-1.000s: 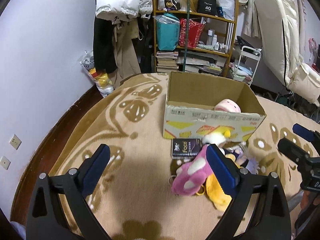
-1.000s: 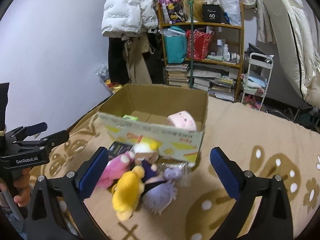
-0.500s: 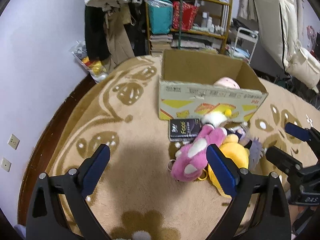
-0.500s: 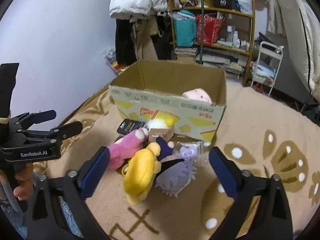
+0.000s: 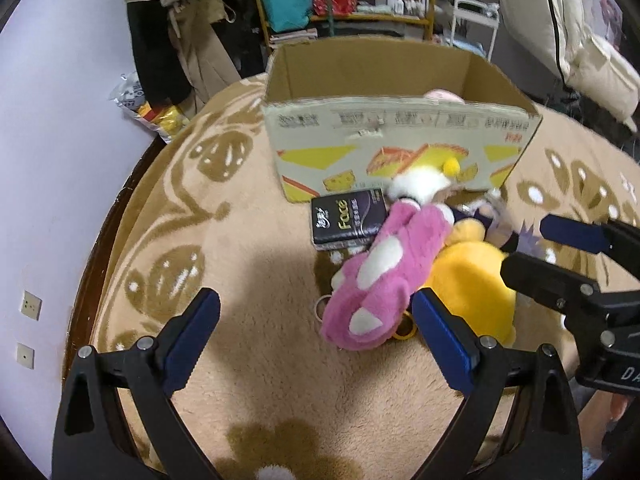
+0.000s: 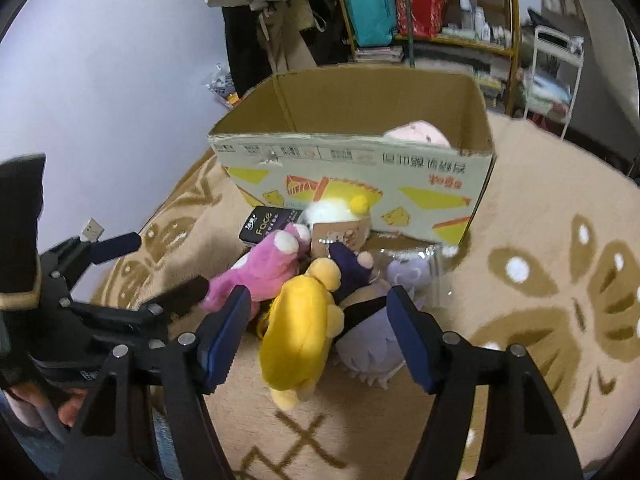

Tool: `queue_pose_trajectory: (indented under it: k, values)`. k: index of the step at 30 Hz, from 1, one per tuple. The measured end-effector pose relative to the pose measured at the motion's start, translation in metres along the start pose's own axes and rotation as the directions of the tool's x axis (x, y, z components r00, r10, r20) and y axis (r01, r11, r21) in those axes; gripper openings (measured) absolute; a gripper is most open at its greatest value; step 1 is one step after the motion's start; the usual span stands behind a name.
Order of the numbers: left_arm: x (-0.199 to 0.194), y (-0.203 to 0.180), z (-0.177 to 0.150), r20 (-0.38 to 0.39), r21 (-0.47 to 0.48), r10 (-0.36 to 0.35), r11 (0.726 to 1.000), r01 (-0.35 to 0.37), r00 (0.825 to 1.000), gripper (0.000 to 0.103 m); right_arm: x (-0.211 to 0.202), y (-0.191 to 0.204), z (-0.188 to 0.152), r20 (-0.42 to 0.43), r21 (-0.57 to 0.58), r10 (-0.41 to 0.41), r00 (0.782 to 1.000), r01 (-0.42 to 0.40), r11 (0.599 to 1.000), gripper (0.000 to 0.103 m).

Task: Organize soft objects
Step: 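Grasp the pink plush with the left tool while the right tool grasps the yellow plush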

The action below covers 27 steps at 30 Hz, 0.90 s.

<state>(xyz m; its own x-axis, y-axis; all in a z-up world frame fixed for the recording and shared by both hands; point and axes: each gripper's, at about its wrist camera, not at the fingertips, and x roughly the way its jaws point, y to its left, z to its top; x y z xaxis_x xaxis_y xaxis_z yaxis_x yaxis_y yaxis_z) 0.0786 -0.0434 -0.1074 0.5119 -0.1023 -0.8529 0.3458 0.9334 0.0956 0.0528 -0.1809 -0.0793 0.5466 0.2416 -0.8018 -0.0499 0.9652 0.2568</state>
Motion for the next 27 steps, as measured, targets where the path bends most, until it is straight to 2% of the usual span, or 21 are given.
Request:
queue_pose_trajectory:
  k: [9,11,14,16,20,27]
  values:
    - [0.028,-0.010,0.001,-0.073,0.035,-0.005,0.999,0.008,0.997,0.096,0.019,0.002,-0.001,-0.054,0.003,0.013,0.998,-0.013,1.000,0.073]
    - [0.033,-0.013,0.001,-0.086,0.045,-0.012,0.999,0.016,0.996,0.096,0.024,0.003,-0.001,-0.073,-0.001,0.016,0.997,-0.016,1.000,0.061]
    - [0.042,-0.016,0.000,-0.098,0.054,-0.016,0.998,0.021,0.995,0.096,0.032,0.004,-0.001,-0.089,-0.011,-0.005,0.996,0.004,1.000,0.053]
    - [0.048,-0.019,-0.002,-0.096,0.069,-0.016,0.997,0.023,0.995,0.096,0.036,0.004,0.000,-0.103,-0.005,0.021,0.994,-0.021,1.000,0.038]
    - [0.058,-0.026,-0.003,-0.093,0.102,-0.010,0.995,0.019,0.996,0.096,0.048,0.004,-0.003,-0.137,0.012,0.057,0.989,-0.056,0.998,0.038]
    - [0.060,-0.022,0.003,-0.054,0.094,-0.016,0.995,0.021,0.998,0.095,0.058,0.000,0.003,-0.146,0.044,0.089,0.985,-0.084,0.996,0.036]
